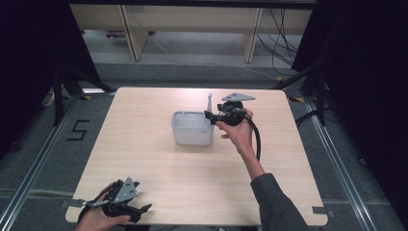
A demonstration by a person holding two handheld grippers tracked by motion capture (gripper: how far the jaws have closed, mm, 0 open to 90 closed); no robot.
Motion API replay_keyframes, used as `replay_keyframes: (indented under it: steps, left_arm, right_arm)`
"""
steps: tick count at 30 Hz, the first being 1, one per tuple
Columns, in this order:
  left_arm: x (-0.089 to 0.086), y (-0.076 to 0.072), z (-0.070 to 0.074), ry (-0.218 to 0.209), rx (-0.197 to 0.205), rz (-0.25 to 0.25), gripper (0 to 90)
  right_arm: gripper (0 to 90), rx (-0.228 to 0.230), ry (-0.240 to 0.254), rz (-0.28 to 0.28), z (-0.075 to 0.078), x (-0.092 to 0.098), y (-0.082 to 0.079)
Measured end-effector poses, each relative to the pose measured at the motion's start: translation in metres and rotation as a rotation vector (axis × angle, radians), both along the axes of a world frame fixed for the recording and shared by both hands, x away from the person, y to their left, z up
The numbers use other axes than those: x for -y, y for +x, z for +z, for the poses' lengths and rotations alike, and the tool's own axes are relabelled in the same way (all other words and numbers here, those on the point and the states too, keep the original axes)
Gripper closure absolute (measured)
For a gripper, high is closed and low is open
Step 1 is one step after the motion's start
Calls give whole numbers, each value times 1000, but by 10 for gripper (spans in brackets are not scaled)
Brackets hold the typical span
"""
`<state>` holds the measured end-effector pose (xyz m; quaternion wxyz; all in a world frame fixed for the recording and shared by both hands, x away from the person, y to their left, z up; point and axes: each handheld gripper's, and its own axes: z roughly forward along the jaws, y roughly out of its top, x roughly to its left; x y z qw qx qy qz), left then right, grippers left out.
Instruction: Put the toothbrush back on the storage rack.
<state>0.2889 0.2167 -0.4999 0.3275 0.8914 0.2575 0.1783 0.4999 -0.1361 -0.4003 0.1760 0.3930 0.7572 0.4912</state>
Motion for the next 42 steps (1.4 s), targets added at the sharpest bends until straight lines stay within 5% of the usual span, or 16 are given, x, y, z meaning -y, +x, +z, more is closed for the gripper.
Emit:
replay_keyframes:
  steps: [27, 32, 42]
  left_arm:
    - [0, 0, 0, 2, 3, -2, 163]
    - [0, 0, 0, 4, 3, -2, 163]
    - [0, 0, 1, 6, 4, -9, 163]
  right_arm:
    - [313, 28, 50, 23, 3, 20, -37]
    - [306, 55, 33, 37, 4, 23, -45]
    - [287, 39, 33, 64, -6, 26, -58]
